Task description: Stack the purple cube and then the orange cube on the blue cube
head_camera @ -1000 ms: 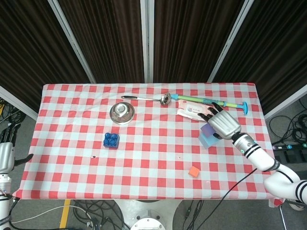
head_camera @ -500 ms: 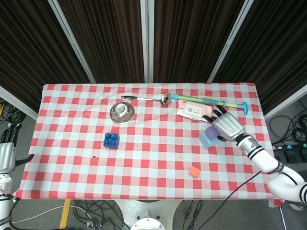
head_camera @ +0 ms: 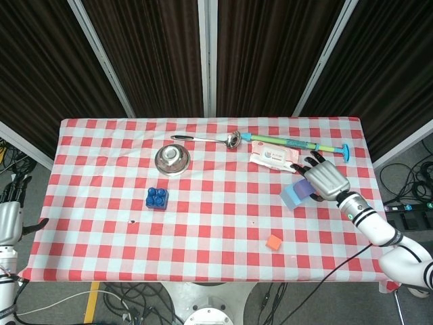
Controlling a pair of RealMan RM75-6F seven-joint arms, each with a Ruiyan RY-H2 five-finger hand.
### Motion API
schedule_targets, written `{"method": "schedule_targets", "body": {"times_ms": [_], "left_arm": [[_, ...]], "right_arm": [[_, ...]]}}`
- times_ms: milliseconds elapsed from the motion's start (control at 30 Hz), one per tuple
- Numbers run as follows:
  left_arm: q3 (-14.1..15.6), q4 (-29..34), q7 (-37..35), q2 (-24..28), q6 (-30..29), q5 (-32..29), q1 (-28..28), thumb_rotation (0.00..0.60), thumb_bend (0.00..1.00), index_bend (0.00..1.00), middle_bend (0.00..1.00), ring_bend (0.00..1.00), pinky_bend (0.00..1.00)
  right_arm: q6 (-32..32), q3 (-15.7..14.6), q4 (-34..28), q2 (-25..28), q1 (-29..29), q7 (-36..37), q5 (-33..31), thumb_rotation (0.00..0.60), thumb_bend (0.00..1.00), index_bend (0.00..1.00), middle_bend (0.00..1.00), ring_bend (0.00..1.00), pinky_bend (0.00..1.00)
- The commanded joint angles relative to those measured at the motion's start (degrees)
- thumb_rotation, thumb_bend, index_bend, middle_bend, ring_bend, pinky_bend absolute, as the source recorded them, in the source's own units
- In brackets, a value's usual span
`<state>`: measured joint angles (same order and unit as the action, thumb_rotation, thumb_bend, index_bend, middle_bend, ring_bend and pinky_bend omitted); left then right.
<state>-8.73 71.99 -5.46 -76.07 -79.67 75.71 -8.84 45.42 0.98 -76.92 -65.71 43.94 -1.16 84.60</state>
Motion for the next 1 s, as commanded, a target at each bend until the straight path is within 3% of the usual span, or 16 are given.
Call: {"method": "schedule_targets", "body": {"times_ms": [33,733,833,1000], "left_arm": [[0.0,-0.1,0.0,-0.1,0.0,0.0,0.0,0.6,0.08,0.14,0.17,0.14,0.28],[0.1,-0.7,-0.9,-0.2,0.2,0.2,-0.1,0.6,0.07,0.14,0.17,0.14,0.28],[0.1,-0.8,-0.9,-0.3,0.3,0.3,-0.1,0.6,0.07,0.14,0.17,0.14,0.28],[0.1,-0.9,-1.1,-0.4,0.2,0.3,-0.1,0.6,0.07,0.14,0.17,0.14,0.28]], "right_arm": [[-0.1,0.0,0.2,-0.2,0.0,0.0,-0.1,0.6,0.18,0.13,0.45,0.14,0.07],[-1.5,0.1,0.4,-1.5,0.3,0.4,-0.1,0.6,0.16,0.13,0.42,0.14,0.07],[-2.5,0.1,0.0,-1.2,0.7,0.4,-0.4,0.6,0.13,0.12,0.38,0.1,0.07],[-2.9,0.5,-0.6,-0.5,1.0,0.9,-0.7,0.6,0.05,0.03,0.22,0.01,0.04]]}}
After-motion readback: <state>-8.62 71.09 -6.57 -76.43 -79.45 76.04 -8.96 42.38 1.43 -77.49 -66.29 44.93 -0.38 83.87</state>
